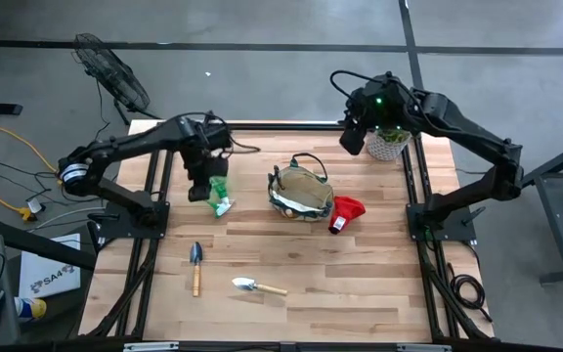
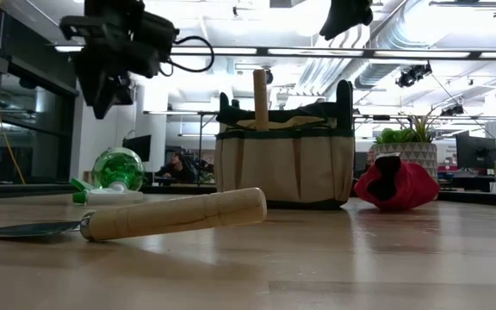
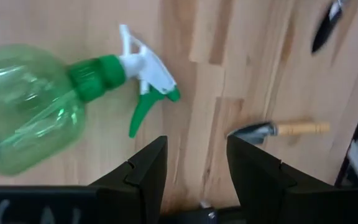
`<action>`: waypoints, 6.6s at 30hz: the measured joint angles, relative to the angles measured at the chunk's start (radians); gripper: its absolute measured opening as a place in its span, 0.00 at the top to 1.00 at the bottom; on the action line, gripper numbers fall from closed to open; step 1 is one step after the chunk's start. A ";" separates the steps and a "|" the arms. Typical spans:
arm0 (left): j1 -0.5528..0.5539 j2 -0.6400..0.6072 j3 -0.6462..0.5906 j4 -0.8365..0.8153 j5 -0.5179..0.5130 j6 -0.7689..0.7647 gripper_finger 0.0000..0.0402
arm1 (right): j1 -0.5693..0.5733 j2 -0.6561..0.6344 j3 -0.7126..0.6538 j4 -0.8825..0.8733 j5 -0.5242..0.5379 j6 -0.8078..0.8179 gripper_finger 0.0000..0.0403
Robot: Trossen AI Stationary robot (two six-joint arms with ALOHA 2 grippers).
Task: Pick & Place Garden tools in Gardening bag
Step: Put the green spray bottle into the gardening bag
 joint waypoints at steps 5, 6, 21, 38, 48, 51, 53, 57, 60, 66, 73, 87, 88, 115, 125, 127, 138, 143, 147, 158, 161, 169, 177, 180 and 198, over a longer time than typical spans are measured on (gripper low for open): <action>-0.091 0.000 -0.036 0.049 -0.054 0.042 0.58 | -0.034 0.000 0.000 0.000 -0.035 -0.058 0.64; -0.111 0.000 -0.043 0.055 -0.082 0.043 0.58 | -0.043 0.000 0.000 -0.001 -0.053 -0.068 0.64; -0.265 0.000 -0.195 0.255 -0.264 0.147 0.34 | -0.141 0.000 0.000 -0.003 -0.201 -0.163 0.64; -0.284 0.000 -0.380 0.491 -0.376 0.195 0.40 | -0.155 0.000 0.000 -0.004 -0.212 -0.187 0.64; -0.284 0.000 -0.441 0.566 -0.399 0.210 0.40 | -0.155 0.000 0.000 -0.006 -0.212 -0.174 0.64; -0.284 0.000 -0.457 0.599 -0.393 0.210 0.40 | -0.155 0.000 0.000 -0.006 -0.212 -0.172 0.64; -0.284 0.000 -0.464 0.608 -0.398 0.210 0.40 | -0.155 0.000 0.000 -0.006 -0.212 -0.169 0.64; -0.284 0.000 -0.466 0.628 -0.407 0.210 0.41 | -0.155 0.000 0.000 -0.006 -0.212 -0.156 0.64; -0.284 0.000 -0.466 0.643 -0.407 0.210 0.45 | -0.155 0.000 0.000 -0.006 -0.212 -0.152 0.64; -0.284 0.000 -0.466 0.645 -0.407 0.209 0.60 | -0.155 0.000 0.000 -0.007 -0.212 -0.147 0.64; -0.283 0.000 -0.465 0.645 -0.386 0.199 0.74 | -0.154 0.000 0.000 -0.007 -0.212 -0.144 0.64; -0.283 0.000 -0.465 0.651 -0.374 0.139 0.91 | -0.154 0.000 0.000 -0.008 -0.212 -0.140 0.64; -0.283 0.000 -0.465 0.652 -0.376 0.125 0.91 | -0.154 0.000 0.000 -0.008 -0.212 -0.140 0.64; -0.282 -0.165 -0.071 0.928 -0.212 -0.255 0.91 | -0.168 -0.022 0.000 -0.029 -0.205 -0.145 0.64; -0.282 -0.125 -0.067 1.356 -0.105 -0.617 0.91 | -0.168 -0.022 0.000 -0.028 -0.198 -0.124 0.64; -0.282 -0.096 -0.067 1.435 -0.075 -0.677 0.91 | -0.168 -0.022 0.000 -0.027 -0.190 -0.124 0.64; -0.282 0.070 -0.068 1.753 0.143 -0.865 0.91 | -0.168 -0.022 0.000 -0.020 -0.174 -0.127 0.64; -0.282 0.139 -0.068 1.817 0.214 -0.897 0.91 | -0.168 -0.022 0.000 -0.020 -0.177 -0.136 0.64; -0.282 0.191 -0.068 1.872 0.262 -0.920 0.91 | -0.168 -0.022 0.000 -0.020 -0.179 -0.137 0.64; -0.270 0.229 -0.123 1.916 0.287 -0.937 0.91 | -0.168 -0.022 0.000 -0.021 -0.182 -0.132 0.64; -0.265 0.230 -0.154 1.924 0.248 -0.949 0.91 | -0.168 -0.022 0.000 -0.021 -0.202 -0.128 0.64; -0.262 0.230 -0.193 1.923 0.134 -0.933 0.91 | -0.168 -0.022 0.000 -0.021 -0.209 -0.126 0.64; -0.263 0.230 -0.193 1.897 0.144 -0.927 0.91 | -0.168 -0.022 0.000 -0.021 -0.209 -0.126 0.64; -0.263 0.230 -0.193 1.920 0.148 -0.931 0.91 | -0.168 -0.022 0.000 -0.021 -0.209 -0.125 0.64; -0.263 0.230 -0.193 1.845 0.125 -0.916 0.91 | -0.165 -0.024 -0.036 -0.030 -0.638 -0.305 0.64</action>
